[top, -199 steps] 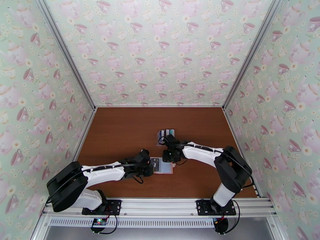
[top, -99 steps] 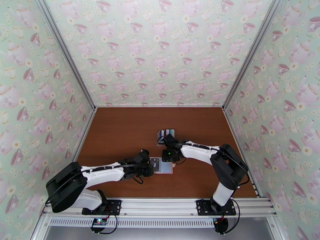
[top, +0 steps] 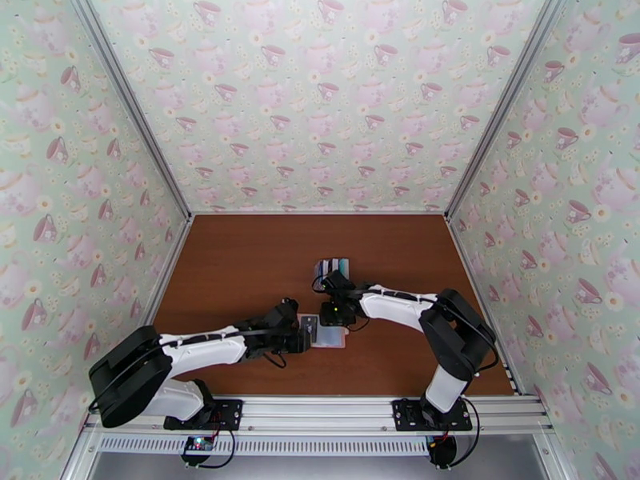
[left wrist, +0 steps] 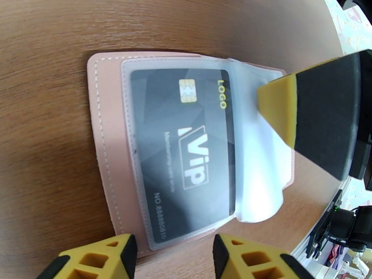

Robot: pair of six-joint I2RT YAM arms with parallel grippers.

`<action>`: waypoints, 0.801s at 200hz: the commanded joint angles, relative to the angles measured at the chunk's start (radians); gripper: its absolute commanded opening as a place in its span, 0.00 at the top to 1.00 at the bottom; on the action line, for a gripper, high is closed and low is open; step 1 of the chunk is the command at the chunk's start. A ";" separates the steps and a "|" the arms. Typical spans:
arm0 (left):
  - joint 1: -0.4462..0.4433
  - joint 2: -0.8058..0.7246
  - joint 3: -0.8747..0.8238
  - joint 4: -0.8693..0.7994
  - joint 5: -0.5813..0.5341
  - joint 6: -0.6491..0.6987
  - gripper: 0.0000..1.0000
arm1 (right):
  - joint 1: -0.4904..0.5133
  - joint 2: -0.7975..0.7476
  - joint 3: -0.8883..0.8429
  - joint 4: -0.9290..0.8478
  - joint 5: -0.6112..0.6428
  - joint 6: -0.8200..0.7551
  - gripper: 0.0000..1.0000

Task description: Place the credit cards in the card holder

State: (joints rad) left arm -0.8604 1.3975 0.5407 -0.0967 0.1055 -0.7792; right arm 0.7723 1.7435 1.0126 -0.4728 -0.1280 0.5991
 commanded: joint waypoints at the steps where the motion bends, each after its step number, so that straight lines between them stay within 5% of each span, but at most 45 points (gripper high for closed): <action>1: 0.010 -0.012 -0.033 0.008 0.024 -0.007 0.48 | 0.007 -0.007 -0.020 -0.010 -0.024 0.020 0.68; 160: 0.012 -0.064 -0.066 0.151 0.115 0.012 0.42 | 0.050 -0.009 -0.011 0.079 -0.151 0.099 0.72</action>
State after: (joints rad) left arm -0.8513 1.3594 0.4797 0.0147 0.1879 -0.7784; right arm 0.8104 1.7390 0.9993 -0.4107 -0.2520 0.6777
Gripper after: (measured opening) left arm 0.572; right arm 0.284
